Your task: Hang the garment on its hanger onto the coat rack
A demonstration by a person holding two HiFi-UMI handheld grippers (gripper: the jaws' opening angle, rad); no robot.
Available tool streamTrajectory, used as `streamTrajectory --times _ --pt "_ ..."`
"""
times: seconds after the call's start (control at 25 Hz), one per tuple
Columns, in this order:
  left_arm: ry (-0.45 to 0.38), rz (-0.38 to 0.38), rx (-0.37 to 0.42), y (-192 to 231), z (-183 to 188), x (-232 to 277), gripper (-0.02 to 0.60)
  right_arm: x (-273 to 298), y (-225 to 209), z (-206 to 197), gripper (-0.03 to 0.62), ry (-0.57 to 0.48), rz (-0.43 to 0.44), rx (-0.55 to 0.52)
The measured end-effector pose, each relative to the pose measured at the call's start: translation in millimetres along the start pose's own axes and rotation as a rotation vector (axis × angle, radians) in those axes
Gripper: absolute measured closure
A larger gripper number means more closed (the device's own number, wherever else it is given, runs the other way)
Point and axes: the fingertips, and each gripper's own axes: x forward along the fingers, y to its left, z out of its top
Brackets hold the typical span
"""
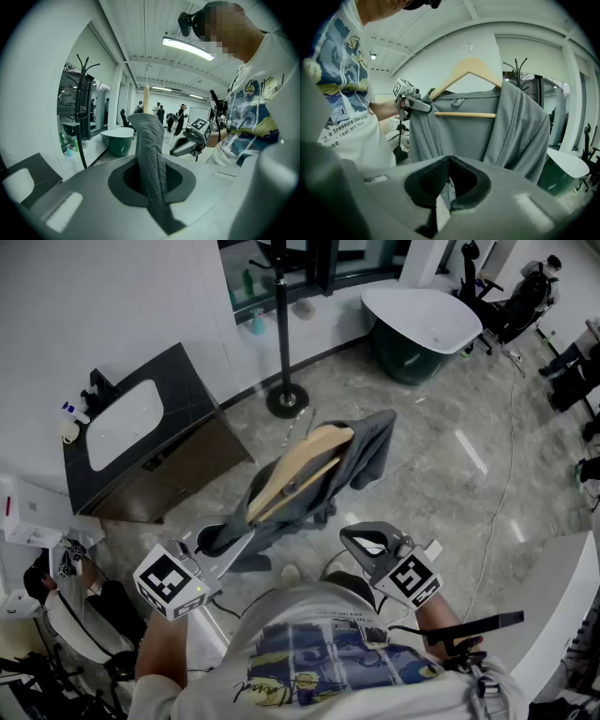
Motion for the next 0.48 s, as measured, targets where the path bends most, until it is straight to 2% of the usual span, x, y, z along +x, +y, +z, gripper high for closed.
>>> streamTrajectory --times 0.28,0.48 --pt "0.009 -0.014 0.013 26.3 -7.7 -9.3 0.568 28.7 18.4 7.5 0.592 -0.003 0.000 0.008" --pt "0.010 -0.025 -0.003 65.6 7.1 0.5 0.568 41.2 -15.8 9.3 0.592 -0.005 -0.016 0.029"
